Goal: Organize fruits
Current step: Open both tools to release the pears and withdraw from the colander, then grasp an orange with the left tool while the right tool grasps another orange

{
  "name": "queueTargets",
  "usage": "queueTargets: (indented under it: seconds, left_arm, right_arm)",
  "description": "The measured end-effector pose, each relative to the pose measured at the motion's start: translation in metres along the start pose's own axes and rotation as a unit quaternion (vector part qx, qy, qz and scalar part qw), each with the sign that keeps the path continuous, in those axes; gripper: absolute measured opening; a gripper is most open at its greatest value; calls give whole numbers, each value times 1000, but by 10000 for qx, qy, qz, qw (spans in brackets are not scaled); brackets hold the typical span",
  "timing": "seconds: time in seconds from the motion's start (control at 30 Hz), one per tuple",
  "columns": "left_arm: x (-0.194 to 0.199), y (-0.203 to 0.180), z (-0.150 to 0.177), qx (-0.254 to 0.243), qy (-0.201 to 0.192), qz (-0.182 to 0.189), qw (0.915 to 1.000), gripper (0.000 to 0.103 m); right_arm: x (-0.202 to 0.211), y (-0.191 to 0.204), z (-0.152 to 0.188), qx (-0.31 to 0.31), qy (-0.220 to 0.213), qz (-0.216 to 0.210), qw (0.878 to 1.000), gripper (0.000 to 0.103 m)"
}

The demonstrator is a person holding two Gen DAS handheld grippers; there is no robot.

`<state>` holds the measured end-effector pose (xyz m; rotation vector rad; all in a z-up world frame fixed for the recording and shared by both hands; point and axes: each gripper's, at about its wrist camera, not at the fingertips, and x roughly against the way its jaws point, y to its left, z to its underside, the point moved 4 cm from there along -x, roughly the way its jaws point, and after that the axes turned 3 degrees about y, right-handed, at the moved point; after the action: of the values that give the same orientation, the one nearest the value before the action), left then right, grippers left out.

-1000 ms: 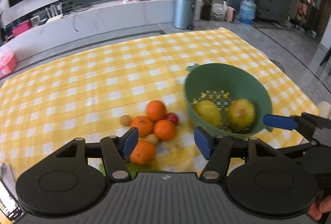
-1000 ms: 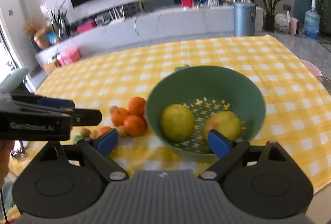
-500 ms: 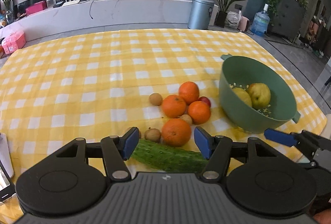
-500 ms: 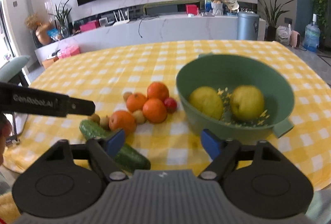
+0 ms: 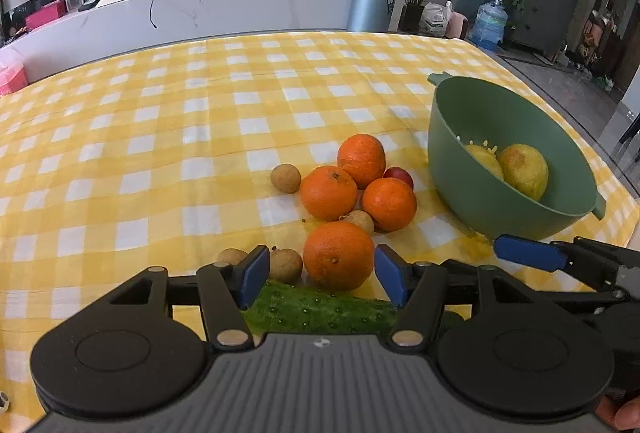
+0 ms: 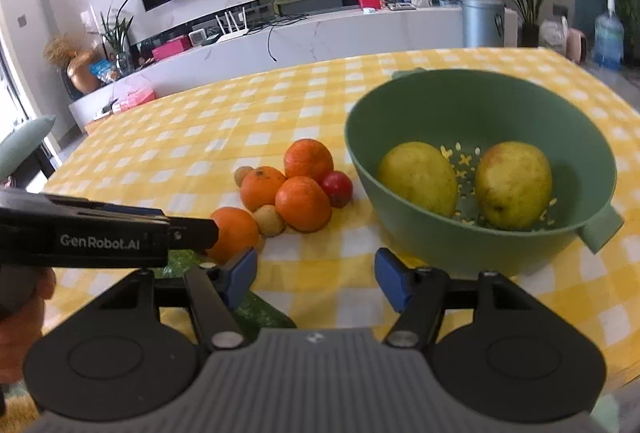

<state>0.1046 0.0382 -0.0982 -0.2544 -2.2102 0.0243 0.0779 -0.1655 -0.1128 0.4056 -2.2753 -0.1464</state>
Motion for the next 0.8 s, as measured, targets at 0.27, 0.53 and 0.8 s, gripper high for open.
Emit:
queueTargets:
  seconds: [0.27,0.53,0.8]
  left_arm:
    - [-5,-4,5,-359,9,-134,9993,71]
    - [-16,-16,6,-746,7,-214,9970,71]
    - [-24,-19,3,-752,-151,-176,9969,72]
  right_arm:
    - [-2,-15,-3,-592,-121,-122,9981,63]
    - [-2,-19,-3,-765,-188,-121,9968,63]
    - [-8,-23,-4,-965,-153,-189,9950,63]
